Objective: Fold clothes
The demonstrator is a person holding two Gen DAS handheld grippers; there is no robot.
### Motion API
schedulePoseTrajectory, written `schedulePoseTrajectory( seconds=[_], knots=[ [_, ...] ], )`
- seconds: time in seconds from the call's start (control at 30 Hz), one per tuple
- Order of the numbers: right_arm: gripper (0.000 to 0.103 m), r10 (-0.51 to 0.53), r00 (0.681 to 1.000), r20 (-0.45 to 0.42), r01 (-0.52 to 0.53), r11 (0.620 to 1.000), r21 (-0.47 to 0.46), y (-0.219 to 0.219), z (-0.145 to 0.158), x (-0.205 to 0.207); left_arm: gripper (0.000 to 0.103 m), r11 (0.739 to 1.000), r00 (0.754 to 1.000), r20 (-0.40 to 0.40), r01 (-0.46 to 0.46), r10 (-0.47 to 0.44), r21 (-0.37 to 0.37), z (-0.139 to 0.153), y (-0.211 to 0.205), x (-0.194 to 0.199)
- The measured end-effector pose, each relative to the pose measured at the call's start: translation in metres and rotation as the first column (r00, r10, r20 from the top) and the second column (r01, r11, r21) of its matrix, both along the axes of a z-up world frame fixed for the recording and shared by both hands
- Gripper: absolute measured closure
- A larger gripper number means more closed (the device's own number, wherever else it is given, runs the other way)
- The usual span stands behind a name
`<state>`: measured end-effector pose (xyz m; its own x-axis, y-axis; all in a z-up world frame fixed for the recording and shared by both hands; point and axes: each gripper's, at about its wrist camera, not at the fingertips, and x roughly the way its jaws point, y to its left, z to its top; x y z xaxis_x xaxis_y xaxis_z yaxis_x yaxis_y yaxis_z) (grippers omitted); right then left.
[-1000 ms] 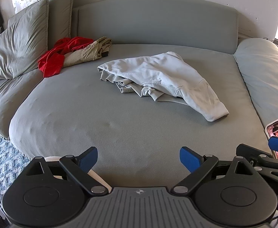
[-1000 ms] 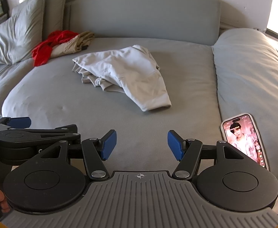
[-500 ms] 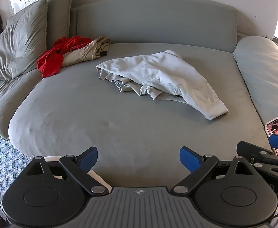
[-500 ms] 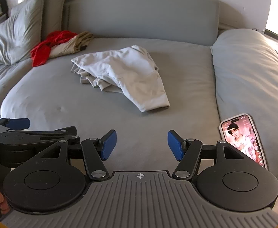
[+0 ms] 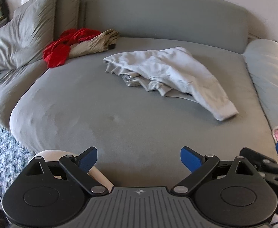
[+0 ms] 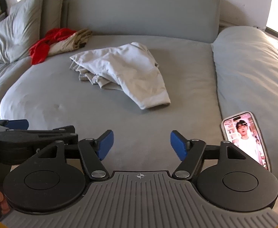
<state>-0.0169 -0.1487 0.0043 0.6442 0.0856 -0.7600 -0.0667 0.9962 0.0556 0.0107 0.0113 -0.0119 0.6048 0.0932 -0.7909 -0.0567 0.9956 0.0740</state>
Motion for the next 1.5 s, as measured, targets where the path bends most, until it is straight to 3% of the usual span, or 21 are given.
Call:
schedulePoseTrajectory(
  seconds=[0.23, 0.43, 0.73, 0.8, 0.87, 0.97, 1.03, 1.07, 1.1, 1.13, 1.2, 1.27, 1.33, 1.4, 1.43, 1.5],
  knots=[
    [0.023, 0.036, 0.999, 0.001, -0.036, 0.999, -0.009, 0.009, -0.006, 0.016, 0.008, 0.999, 0.998, 0.039, -0.039, 0.039, -0.014, 0.003, 0.012, 0.013],
    [0.024, 0.095, 0.992, 0.08, -0.092, 0.995, -0.036, 0.006, -0.007, 0.033, 0.009, 0.996, 0.995, 0.05, -0.08, 0.082, -0.04, -0.001, 0.024, 0.042],
    [0.029, 0.229, 0.965, 0.131, -0.218, 0.971, -0.095, 0.025, -0.032, 0.095, 0.012, 0.987, 0.986, 0.08, -0.139, 0.145, -0.083, -0.011, 0.047, 0.074],
    [0.029, 0.26, 0.958, 0.124, -0.245, 0.962, -0.121, 0.034, -0.04, 0.114, 0.016, 0.983, 0.985, 0.073, -0.149, 0.157, -0.107, -0.013, 0.054, 0.08],
    [0.029, 0.288, 0.951, 0.11, -0.271, 0.951, -0.147, 0.045, -0.049, 0.135, 0.028, 0.979, 0.985, 0.062, -0.153, 0.162, -0.131, -0.016, 0.06, 0.085],
    [0.032, 0.312, 0.946, 0.092, -0.291, 0.938, -0.186, 0.061, -0.06, 0.164, 0.03, 0.973, 0.982, 0.054, -0.17, 0.18, -0.155, -0.02, 0.069, 0.09],
    [0.041, 0.325, 0.943, 0.069, -0.304, 0.928, -0.213, 0.072, -0.069, 0.182, 0.03, 0.969, 0.98, 0.055, -0.179, 0.191, -0.168, -0.022, 0.074, 0.09],
    [0.061, 0.329, 0.943, 0.051, -0.309, 0.923, -0.228, 0.077, -0.073, 0.191, 0.03, 0.969, 0.98, 0.055, -0.177, 0.189, -0.175, -0.023, 0.077, 0.091],
    [0.097, 0.328, 0.945, 0.012, -0.316, 0.92, -0.231, 0.082, -0.078, 0.201, 0.03, 0.968, 0.981, 0.056, -0.175, 0.188, -0.179, -0.024, 0.079, 0.091],
    [0.098, 0.32, 0.947, -0.027, -0.318, 0.923, -0.219, 0.085, -0.08, 0.21, 0.03, 0.968, 0.981, 0.058, -0.175, 0.188, -0.18, -0.024, 0.081, 0.091],
    [0.099, 0.309, 0.951, -0.03, -0.309, 0.936, -0.169, 0.088, -0.068, 0.221, 0.03, 0.967, 0.98, 0.065, -0.172, 0.187, -0.189, -0.024, 0.084, 0.09],
    [0.099, 0.261, 0.964, 0.06, -0.26, 0.965, -0.01, 0.074, -0.03, 0.223, 0.03, 0.965, 0.98, 0.075, -0.168, 0.186, -0.2, -0.023, 0.087, 0.089],
    [0.099, 0.158, 0.976, 0.149, -0.185, 0.965, 0.186, 0.045, 0.011, 0.22, 0.03, 0.964, 0.979, 0.084, -0.163, 0.183, -0.208, -0.021, 0.089, 0.088],
    [0.099, -0.007, 0.974, 0.227, -0.081, 0.924, 0.374, 0.001, 0.052, 0.208, 0.03, 0.965, 0.98, 0.097, -0.152, 0.175, -0.212, -0.017, 0.09, 0.086],
    [0.099, -0.118, 0.962, 0.247, -0.011, 0.885, 0.465, -0.027, 0.067, 0.199, 0.03, 0.966, 0.98, 0.103, -0.143, 0.168, -0.216, -0.015, 0.089, 0.084],
    [0.099, -0.358, 0.914, 0.192, 0.169, 0.764, 0.622, -0.089, 0.074, 0.175, 0.03, 0.967, 0.983, 0.112, -0.12, 0.148, -0.224, -0.012, 0.087, 0.083]
  ],
)
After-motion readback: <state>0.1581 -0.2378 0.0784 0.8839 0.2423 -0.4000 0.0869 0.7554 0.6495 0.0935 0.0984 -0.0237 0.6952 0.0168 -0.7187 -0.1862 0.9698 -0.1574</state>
